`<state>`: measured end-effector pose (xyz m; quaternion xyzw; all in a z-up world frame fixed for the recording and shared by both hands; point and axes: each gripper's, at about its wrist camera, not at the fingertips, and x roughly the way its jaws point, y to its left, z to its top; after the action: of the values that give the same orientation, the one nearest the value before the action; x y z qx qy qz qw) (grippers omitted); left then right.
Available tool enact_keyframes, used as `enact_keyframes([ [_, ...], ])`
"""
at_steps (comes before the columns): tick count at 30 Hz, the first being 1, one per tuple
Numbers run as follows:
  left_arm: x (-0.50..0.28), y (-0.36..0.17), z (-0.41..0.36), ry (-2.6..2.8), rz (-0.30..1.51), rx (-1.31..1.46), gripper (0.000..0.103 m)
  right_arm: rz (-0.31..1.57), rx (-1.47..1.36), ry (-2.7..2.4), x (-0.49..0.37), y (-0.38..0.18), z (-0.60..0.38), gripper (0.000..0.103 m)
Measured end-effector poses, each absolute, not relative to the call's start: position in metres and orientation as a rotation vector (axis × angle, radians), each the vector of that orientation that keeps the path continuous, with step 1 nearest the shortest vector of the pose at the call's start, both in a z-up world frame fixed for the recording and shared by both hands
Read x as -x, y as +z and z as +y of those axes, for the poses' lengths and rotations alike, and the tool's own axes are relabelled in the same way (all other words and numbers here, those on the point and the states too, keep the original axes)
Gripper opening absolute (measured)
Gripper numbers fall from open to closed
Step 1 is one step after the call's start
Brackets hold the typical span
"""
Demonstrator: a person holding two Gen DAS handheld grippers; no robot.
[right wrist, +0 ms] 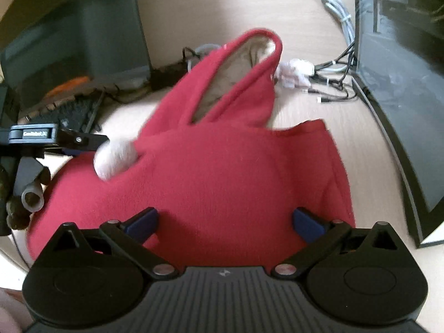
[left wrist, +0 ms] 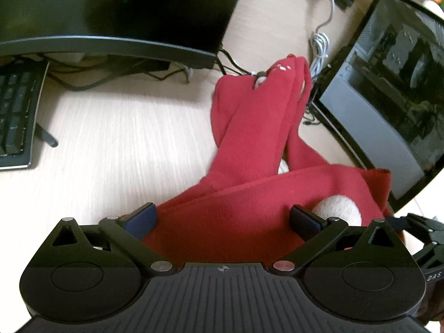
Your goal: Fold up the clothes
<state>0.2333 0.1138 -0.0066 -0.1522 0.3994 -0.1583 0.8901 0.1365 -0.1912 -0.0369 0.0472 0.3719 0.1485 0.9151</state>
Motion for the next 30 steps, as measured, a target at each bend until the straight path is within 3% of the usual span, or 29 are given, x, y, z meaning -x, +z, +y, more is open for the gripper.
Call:
enact_keyframes([
  [5, -0.203, 0.034, 0.129, -0.464, 0.757, 0.461, 0.103, 0.628, -0.194, 0.307, -0.138, -0.011, -0.21, 0.103],
  [8, -0.189, 0.025, 0.122, -0.551, 0.764, 0.535, 0.103, 0.627, -0.3, 0.344, -0.168, -0.021, -0.213, 0.103],
  [13, -0.186, -0.004, 0.099, -0.535, 0.724, 0.424, 0.103, 0.706, -0.339, 0.317, -0.198, -0.065, -0.213, 0.103],
  [18, -0.181, -0.007, 0.085, -0.556, 0.692, 0.251, 0.103, 0.707, -0.327, 0.352, -0.213, -0.024, -0.208, 0.103],
  [23, -0.184, -0.01, 0.087, -0.563, 0.689, 0.276, 0.103, 0.659, -0.508, 0.422, -0.291, 0.017, -0.219, 0.103],
  [30, -0.183, -0.004, 0.091, -0.558, 0.703, 0.34, 0.103, 0.723, -0.886, 0.405, -0.41, -0.032, -0.226, 0.103],
])
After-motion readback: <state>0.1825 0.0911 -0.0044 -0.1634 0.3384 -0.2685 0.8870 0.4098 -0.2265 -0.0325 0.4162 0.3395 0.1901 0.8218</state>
